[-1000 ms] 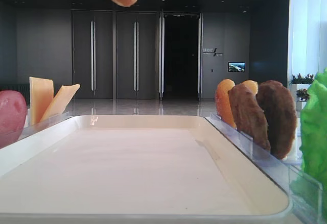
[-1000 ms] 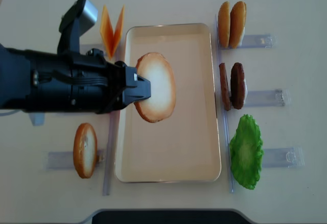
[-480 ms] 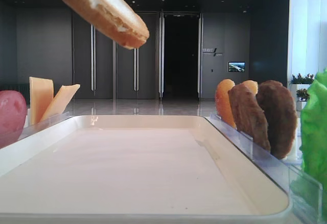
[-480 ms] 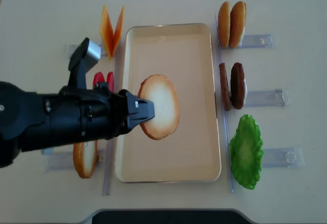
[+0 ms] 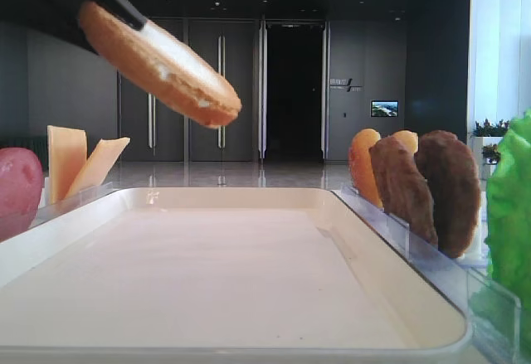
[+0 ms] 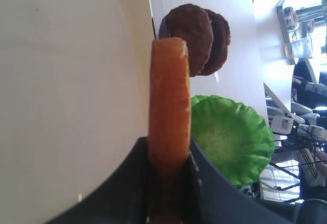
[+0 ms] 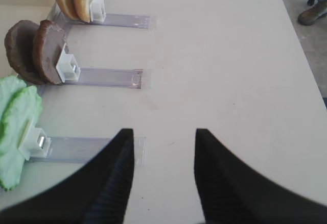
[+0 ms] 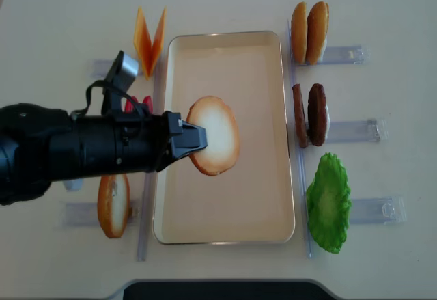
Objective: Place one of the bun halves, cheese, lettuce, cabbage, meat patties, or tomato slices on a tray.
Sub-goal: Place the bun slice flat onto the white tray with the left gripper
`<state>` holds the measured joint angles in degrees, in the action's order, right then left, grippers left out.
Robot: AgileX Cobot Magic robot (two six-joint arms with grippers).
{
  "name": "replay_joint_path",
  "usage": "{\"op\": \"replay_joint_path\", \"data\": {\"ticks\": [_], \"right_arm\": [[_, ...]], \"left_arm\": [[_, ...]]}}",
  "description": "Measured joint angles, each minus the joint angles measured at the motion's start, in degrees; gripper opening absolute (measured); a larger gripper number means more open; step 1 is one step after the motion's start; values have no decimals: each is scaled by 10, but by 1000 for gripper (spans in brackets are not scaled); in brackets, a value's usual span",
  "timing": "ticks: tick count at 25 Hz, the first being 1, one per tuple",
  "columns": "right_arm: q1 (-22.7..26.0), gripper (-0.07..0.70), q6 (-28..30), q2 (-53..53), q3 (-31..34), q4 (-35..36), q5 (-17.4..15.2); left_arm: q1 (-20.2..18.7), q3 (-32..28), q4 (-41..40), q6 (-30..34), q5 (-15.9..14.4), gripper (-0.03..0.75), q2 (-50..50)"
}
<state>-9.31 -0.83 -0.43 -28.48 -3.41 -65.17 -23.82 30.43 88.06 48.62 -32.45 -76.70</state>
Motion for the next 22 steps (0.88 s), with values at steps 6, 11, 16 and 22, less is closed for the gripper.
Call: {"op": "replay_joint_path", "data": {"ticks": [6, 11, 16, 22], "right_arm": [[0, 303, 0, 0, 0, 0, 0], [0, 303, 0, 0, 0, 0, 0], [0, 303, 0, 0, 0, 0, 0], [0, 303, 0, 0, 0, 0, 0]], "left_arm": [[0, 0, 85, 110, -35, 120, -91], [0, 0, 94, 142, -37, 120, -139], [0, 0, 95, 160, -39, 120, -154], [0, 1, 97, 189, -25, 120, -155]]}}
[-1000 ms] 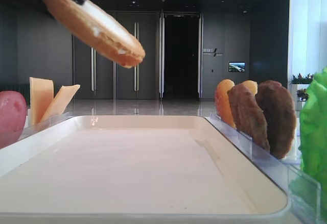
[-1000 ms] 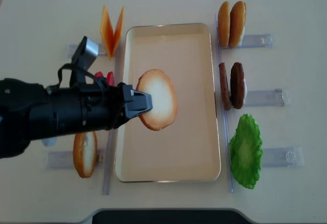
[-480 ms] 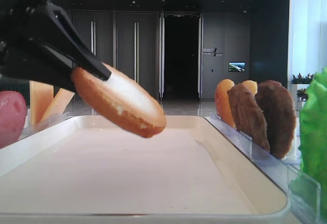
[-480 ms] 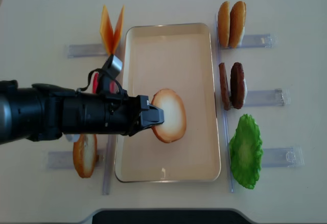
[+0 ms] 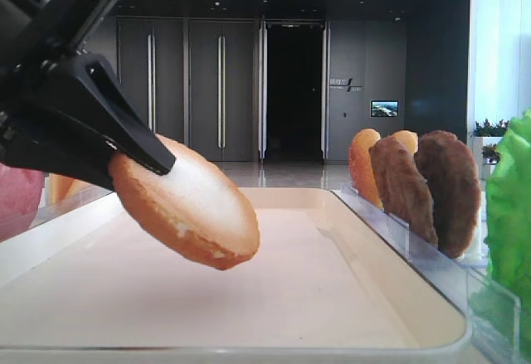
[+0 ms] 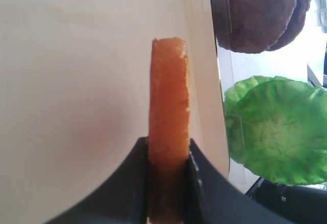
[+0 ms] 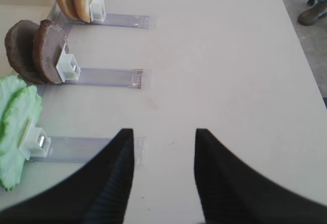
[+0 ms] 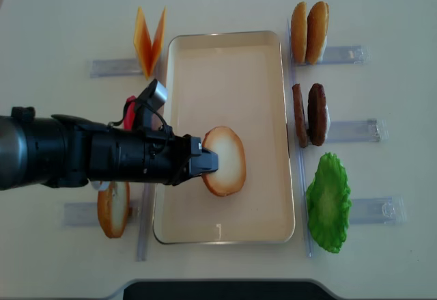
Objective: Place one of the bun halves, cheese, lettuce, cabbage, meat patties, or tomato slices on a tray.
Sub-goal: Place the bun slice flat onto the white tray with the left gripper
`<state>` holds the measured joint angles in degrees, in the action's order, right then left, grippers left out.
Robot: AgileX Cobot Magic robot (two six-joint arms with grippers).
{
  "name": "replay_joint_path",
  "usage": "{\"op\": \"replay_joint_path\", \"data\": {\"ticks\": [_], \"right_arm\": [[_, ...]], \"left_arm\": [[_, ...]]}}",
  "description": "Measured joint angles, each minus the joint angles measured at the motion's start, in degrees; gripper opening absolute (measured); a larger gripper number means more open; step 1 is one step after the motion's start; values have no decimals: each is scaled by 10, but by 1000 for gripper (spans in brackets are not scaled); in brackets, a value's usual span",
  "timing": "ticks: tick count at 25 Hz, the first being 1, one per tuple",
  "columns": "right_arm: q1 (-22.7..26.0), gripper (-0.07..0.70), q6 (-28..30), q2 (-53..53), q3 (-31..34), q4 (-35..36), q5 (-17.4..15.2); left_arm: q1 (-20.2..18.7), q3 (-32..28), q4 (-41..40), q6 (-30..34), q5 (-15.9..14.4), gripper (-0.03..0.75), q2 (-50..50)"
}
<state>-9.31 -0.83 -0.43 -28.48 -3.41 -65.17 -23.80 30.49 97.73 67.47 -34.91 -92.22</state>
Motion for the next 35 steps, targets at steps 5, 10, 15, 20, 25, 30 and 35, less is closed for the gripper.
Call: {"op": "replay_joint_path", "data": {"ticks": [5, 10, 15, 20, 25, 30, 35], "right_arm": [[0, 303, 0, 0, 0, 0, 0], [0, 303, 0, 0, 0, 0, 0], [0, 303, 0, 0, 0, 0, 0], [0, 303, 0, 0, 0, 0, 0], [0, 303, 0, 0, 0, 0, 0], [0, 303, 0, 0, 0, 0, 0], [0, 303, 0, 0, 0, 0, 0]], "left_arm": [[0, 0, 0, 20, 1, 120, 0], [0, 0, 0, 31, 3, 120, 0], [0, 2, 1, 31, 3, 120, 0], [0, 2, 1, 34, 17, 120, -1], [0, 2, 1, 45, 28, 120, -1], [0, 2, 1, 46, 32, 120, -1], [0, 2, 1, 46, 32, 120, -1]]}}
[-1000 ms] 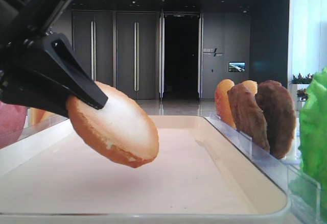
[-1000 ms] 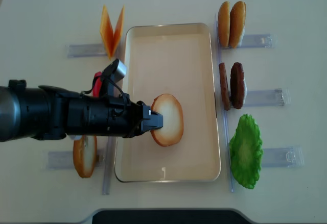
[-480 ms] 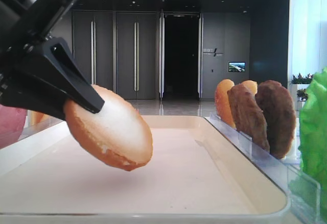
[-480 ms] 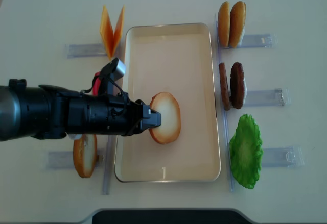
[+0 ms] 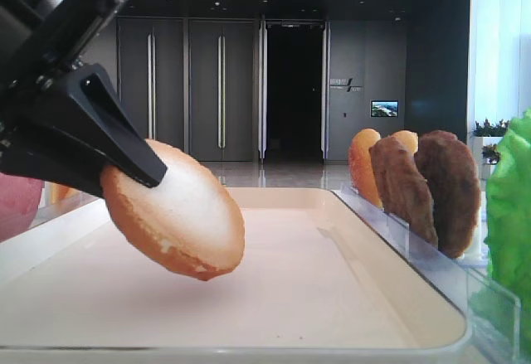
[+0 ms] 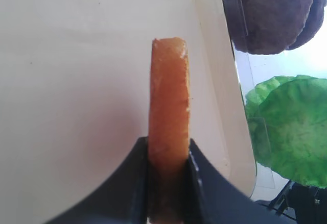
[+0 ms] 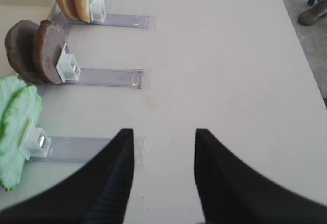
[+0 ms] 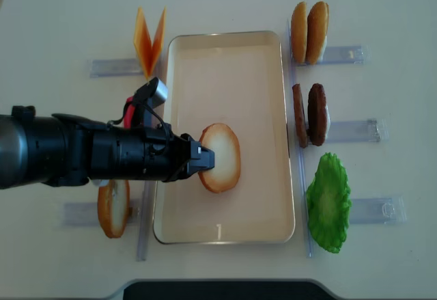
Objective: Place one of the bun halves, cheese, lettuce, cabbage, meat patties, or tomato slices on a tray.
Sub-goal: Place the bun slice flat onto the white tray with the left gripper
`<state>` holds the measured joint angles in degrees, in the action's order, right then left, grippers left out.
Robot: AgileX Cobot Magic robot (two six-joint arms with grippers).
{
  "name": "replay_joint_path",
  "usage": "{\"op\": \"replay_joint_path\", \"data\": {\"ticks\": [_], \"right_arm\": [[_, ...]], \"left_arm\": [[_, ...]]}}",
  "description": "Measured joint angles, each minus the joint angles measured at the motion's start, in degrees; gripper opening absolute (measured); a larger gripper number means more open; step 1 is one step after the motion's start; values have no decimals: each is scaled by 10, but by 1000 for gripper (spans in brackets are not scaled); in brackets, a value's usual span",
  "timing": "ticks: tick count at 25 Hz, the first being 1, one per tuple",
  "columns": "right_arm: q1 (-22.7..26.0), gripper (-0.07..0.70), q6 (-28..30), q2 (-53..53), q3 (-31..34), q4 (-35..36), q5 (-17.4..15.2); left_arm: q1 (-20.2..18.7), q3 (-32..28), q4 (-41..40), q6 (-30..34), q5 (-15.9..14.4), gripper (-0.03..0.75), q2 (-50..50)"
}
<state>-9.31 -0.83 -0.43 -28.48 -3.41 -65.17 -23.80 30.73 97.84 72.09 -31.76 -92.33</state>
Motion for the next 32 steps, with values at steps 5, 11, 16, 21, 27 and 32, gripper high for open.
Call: {"op": "replay_joint_path", "data": {"ticks": [5, 11, 16, 21, 27, 32], "right_arm": [[0, 303, 0, 0, 0, 0, 0], [0, 303, 0, 0, 0, 0, 0], [0, 303, 0, 0, 0, 0, 0], [0, 303, 0, 0, 0, 0, 0], [0, 303, 0, 0, 0, 0, 0], [0, 303, 0, 0, 0, 0, 0]], "left_arm": [[0, 0, 1, 4, -8, 120, -21], [1, 1, 5, 14, -22, 120, -36], [1, 1, 5, 15, -22, 120, -36], [1, 1, 5, 15, -22, 136, -36], [1, 1, 5, 10, -22, 463, -39], [1, 1, -21, -39, -17, 587, -39]]}}
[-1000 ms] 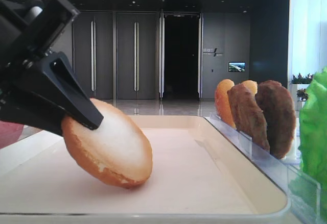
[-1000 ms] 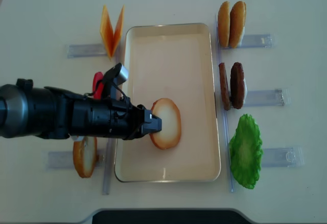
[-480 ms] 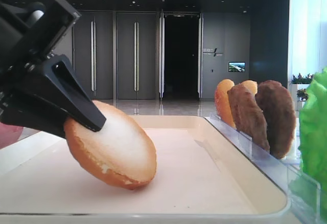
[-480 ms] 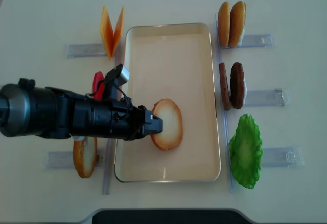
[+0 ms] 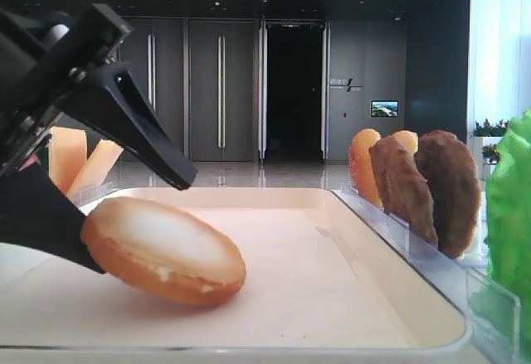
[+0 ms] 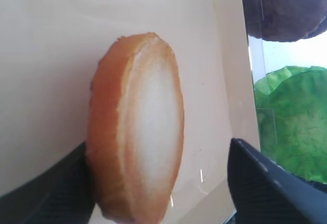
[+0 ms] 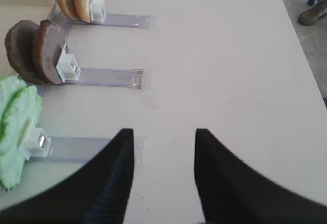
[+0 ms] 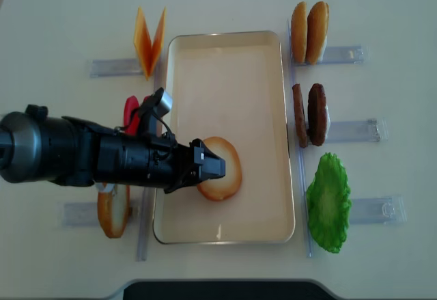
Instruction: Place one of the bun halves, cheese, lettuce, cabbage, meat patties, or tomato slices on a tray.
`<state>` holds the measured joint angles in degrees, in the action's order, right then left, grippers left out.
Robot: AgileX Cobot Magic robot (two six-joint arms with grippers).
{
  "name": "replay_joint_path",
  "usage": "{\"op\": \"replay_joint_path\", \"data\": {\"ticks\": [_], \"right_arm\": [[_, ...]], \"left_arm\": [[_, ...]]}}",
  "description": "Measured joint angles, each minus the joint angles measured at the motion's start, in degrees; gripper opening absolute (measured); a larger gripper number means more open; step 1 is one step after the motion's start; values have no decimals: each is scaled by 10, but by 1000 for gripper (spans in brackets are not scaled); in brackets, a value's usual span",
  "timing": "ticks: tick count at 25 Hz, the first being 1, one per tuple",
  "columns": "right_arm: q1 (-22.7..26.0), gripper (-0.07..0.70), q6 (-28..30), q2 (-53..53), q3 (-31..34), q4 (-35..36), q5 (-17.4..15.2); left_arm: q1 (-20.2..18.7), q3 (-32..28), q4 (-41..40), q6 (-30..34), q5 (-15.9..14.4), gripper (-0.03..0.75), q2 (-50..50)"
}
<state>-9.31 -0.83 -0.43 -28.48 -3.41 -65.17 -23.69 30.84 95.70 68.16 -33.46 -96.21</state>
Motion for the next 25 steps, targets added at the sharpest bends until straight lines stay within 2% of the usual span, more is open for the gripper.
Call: {"op": "replay_joint_path", "data": {"ticks": [7, 9, 14, 17, 22, 25], "right_arm": [[0, 303, 0, 0, 0, 0, 0], [0, 303, 0, 0, 0, 0, 0], [0, 303, 0, 0, 0, 0, 0], [0, 303, 0, 0, 0, 0, 0], [0, 303, 0, 0, 0, 0, 0], [0, 303, 0, 0, 0, 0, 0]], "left_arm": [[0, 0, -143, -131, 44, 597, 44], [5, 0, -180, -169, 48, 597, 59], [31, 0, -271, -251, 44, 597, 91], [45, 0, -286, -263, 30, 597, 115], [47, 0, -295, -272, 18, 597, 166], [47, 16, -317, -299, 3, 597, 192]]}}
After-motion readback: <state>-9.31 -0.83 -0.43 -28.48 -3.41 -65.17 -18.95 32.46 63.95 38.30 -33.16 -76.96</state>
